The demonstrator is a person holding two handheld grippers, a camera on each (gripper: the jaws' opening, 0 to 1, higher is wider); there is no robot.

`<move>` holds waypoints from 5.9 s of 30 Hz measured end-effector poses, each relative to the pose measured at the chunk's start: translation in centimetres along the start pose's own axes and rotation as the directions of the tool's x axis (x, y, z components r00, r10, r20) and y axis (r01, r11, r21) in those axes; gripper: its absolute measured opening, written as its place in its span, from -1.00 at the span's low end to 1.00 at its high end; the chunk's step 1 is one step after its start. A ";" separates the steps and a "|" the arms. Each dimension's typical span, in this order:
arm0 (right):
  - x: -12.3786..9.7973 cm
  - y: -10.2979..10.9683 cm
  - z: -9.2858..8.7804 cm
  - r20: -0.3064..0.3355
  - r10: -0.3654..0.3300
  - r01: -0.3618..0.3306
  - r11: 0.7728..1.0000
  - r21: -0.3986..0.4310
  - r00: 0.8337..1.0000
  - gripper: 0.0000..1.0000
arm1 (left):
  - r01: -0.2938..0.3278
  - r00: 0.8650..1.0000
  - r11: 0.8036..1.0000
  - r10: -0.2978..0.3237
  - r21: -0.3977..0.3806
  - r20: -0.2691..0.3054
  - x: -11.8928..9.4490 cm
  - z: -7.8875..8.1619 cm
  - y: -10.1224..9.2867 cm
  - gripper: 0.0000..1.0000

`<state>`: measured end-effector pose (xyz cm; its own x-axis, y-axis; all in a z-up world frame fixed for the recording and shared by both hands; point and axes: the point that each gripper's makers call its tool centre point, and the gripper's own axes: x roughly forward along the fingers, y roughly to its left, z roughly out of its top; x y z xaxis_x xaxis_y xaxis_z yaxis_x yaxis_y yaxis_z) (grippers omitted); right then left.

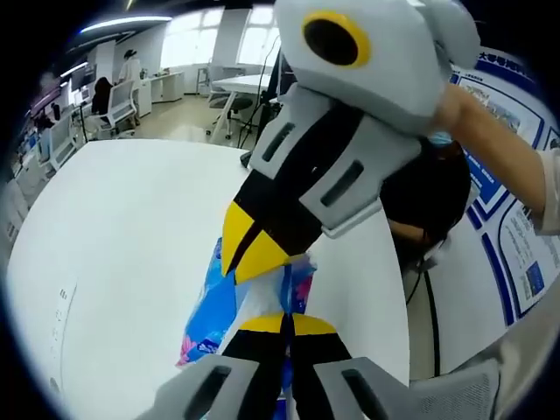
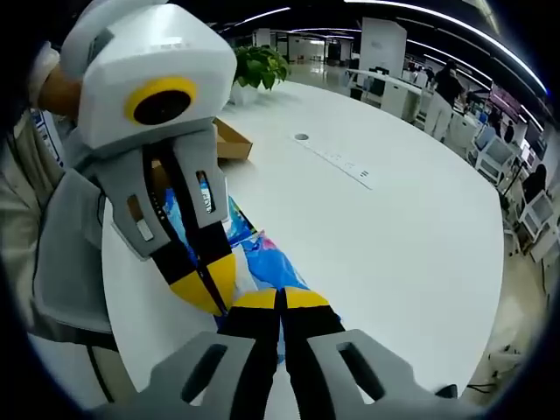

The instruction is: Operate the shoe box by opening the lid, removing the specified soft item, and placing it in the target area until the item is outside and the box remains undamaged.

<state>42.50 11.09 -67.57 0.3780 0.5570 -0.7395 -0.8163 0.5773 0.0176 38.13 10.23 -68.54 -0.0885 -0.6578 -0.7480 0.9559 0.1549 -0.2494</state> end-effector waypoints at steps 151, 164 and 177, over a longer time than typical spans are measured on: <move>4.8 21.0 11.2 -0.072 0.125 -0.141 0.950 -0.277 0.989 0.08 | -0.528 0.763 0.721 0.635 -0.449 0.121 -35.6 -31.3 -0.8 0.33; 8.9 24.0 12.3 -0.132 0.212 -0.247 0.888 -0.387 0.968 0.01 | -0.569 0.727 0.611 0.687 -0.550 0.013 -36.7 -38.9 -0.9 0.03; 12.5 26.4 12.5 -0.214 0.265 -0.334 0.836 -0.435 0.940 -0.08 | -0.575 0.672 0.419 0.732 -0.703 -0.113 -36.9 -45.2 -0.2 -0.34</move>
<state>31.09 40.77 -67.95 0.0458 0.5487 -0.8348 -0.9988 0.0370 -0.0305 28.54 67.80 -68.65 0.6082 -0.2457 -0.7548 0.2552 0.9609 -0.1072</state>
